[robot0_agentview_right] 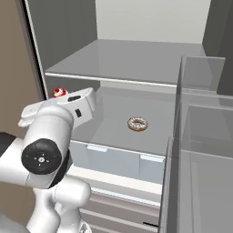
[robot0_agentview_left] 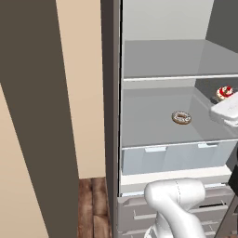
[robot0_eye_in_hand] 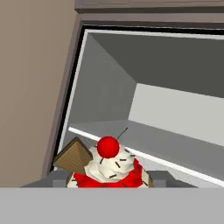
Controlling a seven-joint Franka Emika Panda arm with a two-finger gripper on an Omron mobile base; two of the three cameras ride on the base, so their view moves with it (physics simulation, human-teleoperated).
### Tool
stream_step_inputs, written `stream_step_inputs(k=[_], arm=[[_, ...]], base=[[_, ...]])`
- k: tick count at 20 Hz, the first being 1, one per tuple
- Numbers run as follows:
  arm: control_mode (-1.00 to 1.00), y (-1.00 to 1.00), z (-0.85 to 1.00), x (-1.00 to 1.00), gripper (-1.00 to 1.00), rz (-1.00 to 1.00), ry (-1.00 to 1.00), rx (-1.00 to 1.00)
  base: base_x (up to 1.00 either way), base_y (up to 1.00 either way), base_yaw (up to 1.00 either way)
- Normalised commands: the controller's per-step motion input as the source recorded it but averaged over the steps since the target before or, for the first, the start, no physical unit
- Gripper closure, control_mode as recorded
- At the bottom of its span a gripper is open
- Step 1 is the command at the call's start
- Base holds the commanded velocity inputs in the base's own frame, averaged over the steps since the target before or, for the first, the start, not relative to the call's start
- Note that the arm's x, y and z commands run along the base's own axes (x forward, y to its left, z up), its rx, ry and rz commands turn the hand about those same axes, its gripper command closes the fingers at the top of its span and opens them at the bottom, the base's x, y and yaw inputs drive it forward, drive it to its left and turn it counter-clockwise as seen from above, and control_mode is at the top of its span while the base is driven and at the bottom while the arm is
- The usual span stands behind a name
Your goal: Take the cupcake and donut from the fridge and place them on the empty tray on the dining counter.
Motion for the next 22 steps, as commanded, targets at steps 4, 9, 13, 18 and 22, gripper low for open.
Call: stream_step_inputs(k=[4,9,13,18,22], arm=[[-1.0,0.25,-0.52,-0.8,1.0,0.0,-0.05,0.0],[-1.0,0.44,-0.6,-0.3,1.0,-0.01,0.0,0.0],[-1.0,0.29,-0.31,0.18,1.0,0.0,-0.04,0.0],[-1.0,0.12,-0.08,0.2,1.0,-0.01,-0.05,0.0],[-1.0,0.0,0.0,0.0,1.0,0.0,0.0,0.0]], base=[[0.0,0.0,0.0],[0.0,0.0,0.0],[0.0,0.0,0.0],[0.0,0.0,0.0],[0.0,0.0,0.0]])
